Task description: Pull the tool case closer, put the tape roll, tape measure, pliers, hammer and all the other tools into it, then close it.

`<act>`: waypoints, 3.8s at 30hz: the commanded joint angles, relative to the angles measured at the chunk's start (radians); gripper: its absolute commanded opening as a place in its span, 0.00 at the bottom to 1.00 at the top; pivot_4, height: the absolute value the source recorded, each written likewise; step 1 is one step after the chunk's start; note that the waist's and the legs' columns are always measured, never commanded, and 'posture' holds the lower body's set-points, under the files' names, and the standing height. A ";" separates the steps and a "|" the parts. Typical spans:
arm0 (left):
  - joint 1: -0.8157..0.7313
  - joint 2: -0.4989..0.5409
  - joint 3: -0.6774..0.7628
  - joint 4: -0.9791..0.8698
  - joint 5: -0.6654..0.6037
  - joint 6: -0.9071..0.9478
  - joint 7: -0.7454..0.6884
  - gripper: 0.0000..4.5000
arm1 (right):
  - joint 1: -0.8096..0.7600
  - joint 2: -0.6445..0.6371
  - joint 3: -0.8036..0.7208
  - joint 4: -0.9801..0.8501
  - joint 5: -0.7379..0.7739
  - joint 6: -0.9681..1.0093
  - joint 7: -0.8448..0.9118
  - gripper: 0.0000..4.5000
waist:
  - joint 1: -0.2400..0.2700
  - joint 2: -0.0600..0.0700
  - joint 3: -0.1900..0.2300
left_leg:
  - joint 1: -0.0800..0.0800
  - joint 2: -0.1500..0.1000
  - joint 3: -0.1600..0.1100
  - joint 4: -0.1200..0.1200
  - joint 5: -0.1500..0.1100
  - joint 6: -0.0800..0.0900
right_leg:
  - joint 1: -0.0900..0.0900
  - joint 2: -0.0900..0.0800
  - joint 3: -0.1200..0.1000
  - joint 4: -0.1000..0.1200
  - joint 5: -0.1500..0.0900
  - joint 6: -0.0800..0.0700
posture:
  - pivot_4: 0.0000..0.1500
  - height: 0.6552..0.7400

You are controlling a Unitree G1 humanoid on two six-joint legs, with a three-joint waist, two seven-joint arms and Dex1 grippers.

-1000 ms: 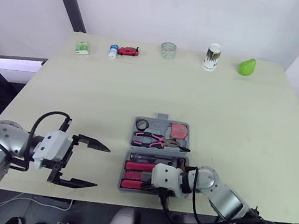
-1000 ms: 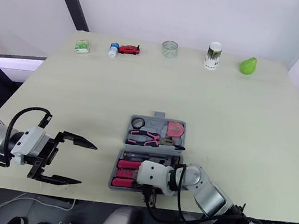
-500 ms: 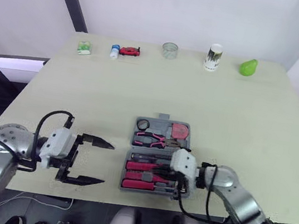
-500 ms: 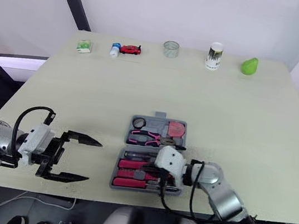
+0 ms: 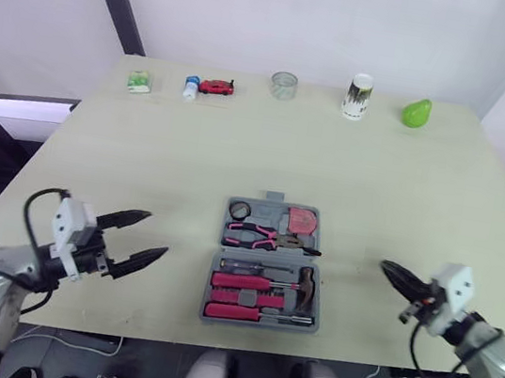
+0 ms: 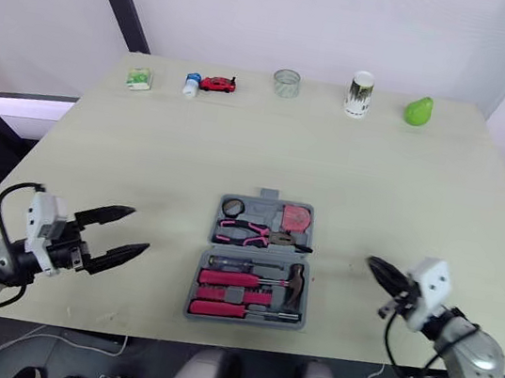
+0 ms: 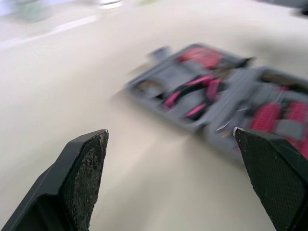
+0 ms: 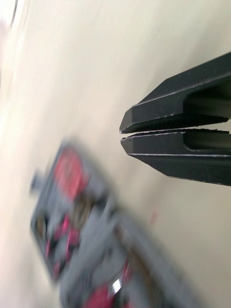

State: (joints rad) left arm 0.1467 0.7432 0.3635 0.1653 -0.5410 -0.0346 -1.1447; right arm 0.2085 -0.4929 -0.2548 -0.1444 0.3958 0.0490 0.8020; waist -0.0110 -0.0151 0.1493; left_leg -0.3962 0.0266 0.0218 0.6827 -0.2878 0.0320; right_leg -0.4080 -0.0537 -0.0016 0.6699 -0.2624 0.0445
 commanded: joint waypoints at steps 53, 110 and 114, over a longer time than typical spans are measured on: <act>-0.478 -0.113 -0.389 0.573 0.411 -0.201 -0.103 0.02 | -0.520 0.024 0.495 0.457 -0.334 -0.030 0.177 0.00 | 0.006 0.000 -0.001 | 0.012 -0.003 -0.001 -0.006 0.000 0.000 | 0.012 -0.003 -0.002 -0.005 0.000 0.000 | 1.00 1.00; -0.584 -0.252 -0.557 0.545 0.482 -0.159 -0.224 0.02 | -0.473 0.011 0.528 0.387 -0.363 -0.049 0.243 0.00 | 0.026 0.001 -0.002 | 0.012 -0.004 -0.001 -0.006 0.000 0.000 | 0.013 -0.002 -0.001 -0.006 0.000 0.000 | 1.00 1.00; -0.578 -0.258 -0.563 0.538 0.490 -0.168 -0.232 0.02 | -0.459 -0.003 0.522 0.370 -0.358 -0.042 0.241 0.00 | 0.027 0.001 -0.002 | 0.012 -0.004 -0.001 -0.006 0.000 0.000 | 0.014 -0.002 -0.001 -0.007 0.000 0.000 | 1.00 1.00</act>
State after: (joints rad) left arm -0.4558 0.5264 -0.1257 0.7186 -0.0803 -0.1936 -1.3447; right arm -0.2649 -0.4980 0.2506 0.2595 0.0263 0.0001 1.0187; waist 0.0156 -0.0137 0.1476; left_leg -0.3839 0.0222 0.0211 0.6771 -0.2880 0.0323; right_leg -0.3941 -0.0555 -0.0028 0.6629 -0.2622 0.0450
